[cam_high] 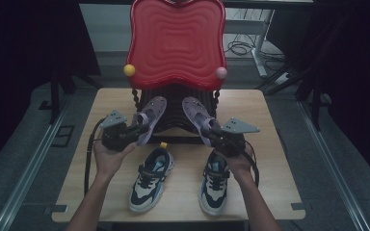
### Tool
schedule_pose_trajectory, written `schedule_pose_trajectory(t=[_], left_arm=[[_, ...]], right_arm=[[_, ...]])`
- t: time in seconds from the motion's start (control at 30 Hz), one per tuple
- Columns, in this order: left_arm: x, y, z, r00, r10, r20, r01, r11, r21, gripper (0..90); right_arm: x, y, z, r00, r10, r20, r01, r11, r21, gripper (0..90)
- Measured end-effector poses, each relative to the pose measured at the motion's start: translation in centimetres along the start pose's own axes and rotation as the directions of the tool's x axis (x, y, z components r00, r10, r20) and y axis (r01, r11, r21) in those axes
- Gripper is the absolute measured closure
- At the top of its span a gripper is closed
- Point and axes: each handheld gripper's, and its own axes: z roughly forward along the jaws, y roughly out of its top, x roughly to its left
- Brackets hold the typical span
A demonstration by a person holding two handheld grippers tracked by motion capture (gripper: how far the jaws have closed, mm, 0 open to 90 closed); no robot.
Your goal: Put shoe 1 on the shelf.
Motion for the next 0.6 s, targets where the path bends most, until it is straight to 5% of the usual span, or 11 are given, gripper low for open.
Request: schedule_pose_trajectory(t=[0.6], left_arm=[[-0.1,1.5,2.5,0.9994,0.032,-0.015,-0.032,0.9992,-0.023,86.2]], right_arm=[[0.2,1.2,2.3,0.9994,0.009,0.032,-0.008,1.000,-0.017,85.2]])
